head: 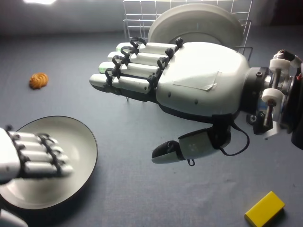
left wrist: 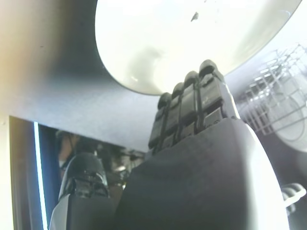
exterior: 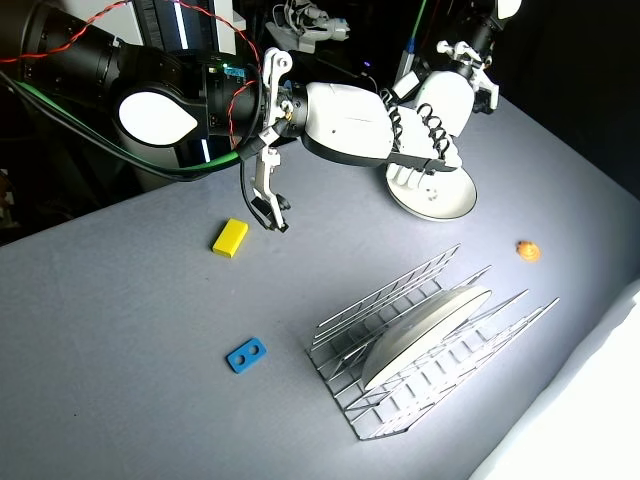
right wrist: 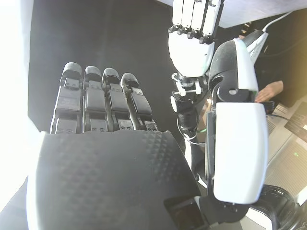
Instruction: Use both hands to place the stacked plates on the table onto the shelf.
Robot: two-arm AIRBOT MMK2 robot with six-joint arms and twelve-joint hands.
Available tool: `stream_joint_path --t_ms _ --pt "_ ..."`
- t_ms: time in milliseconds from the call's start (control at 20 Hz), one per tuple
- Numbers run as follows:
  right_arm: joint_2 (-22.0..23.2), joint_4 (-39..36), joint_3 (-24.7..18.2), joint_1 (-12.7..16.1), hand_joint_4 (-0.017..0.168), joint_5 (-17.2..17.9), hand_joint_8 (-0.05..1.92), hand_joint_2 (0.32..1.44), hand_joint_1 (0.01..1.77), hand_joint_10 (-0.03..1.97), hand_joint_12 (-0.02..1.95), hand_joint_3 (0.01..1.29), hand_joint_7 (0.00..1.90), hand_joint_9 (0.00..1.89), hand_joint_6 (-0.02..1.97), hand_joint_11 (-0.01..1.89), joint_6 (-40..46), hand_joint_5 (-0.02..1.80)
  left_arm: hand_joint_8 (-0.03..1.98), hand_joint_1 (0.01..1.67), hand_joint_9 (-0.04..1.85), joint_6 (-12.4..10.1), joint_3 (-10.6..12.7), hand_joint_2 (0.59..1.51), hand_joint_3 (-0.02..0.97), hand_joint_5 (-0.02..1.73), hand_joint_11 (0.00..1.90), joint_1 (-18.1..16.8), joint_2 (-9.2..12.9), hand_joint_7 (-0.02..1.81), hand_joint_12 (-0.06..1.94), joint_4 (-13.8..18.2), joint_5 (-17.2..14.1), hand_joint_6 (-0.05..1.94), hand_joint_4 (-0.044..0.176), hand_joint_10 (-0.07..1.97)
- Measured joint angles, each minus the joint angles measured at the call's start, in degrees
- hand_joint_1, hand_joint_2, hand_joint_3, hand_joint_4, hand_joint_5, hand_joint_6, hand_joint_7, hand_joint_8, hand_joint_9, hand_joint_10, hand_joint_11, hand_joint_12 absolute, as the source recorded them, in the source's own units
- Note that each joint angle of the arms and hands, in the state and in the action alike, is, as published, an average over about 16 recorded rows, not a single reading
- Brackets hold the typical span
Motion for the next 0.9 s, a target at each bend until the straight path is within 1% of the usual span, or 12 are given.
stream_joint_path --t_ms 350,500,700,900 --pt "0.00 -0.34 -0.10 -0.03 0.001 0.00 0.01 1.01 0.74 -0.01 0.00 0.01 0.02 0.02 0.03 0.02 -0.07 0.02 0.00 0.02 0.02 0.01 4.61 1.151 0.017 0.02 0.02 1.14 -0.81 0.02 0.00 -1.75 1.60 0.02 0.002 0.01" --pt "0.00 -0.62 -0.22 -0.07 0.001 0.03 0.01 1.01 0.73 -0.01 0.00 0.01 0.02 0.02 0.03 0.02 -0.09 0.02 0.00 0.02 0.02 0.02 6.01 1.150 0.016 0.02 0.02 1.92 -1.34 0.02 -0.01 -2.77 2.66 0.02 0.000 0.01" --pt "0.00 -0.97 -0.41 -0.19 0.001 0.10 0.01 1.01 0.73 -0.01 0.00 0.01 0.02 0.02 0.03 0.02 -0.17 0.02 0.00 0.02 0.01 -0.05 6.93 1.148 0.016 0.02 0.02 3.09 -2.05 0.02 -0.02 -4.24 3.96 0.01 -0.002 0.01" --pt "-0.10 -1.33 -0.59 -0.54 0.001 0.23 0.01 1.02 0.73 -0.01 0.00 0.01 0.02 0.02 0.03 0.02 -0.88 0.02 0.00 0.02 0.01 -0.40 6.99 1.144 0.013 0.01 0.02 4.23 -2.58 0.02 -0.02 -5.49 5.41 0.00 -0.004 0.01"
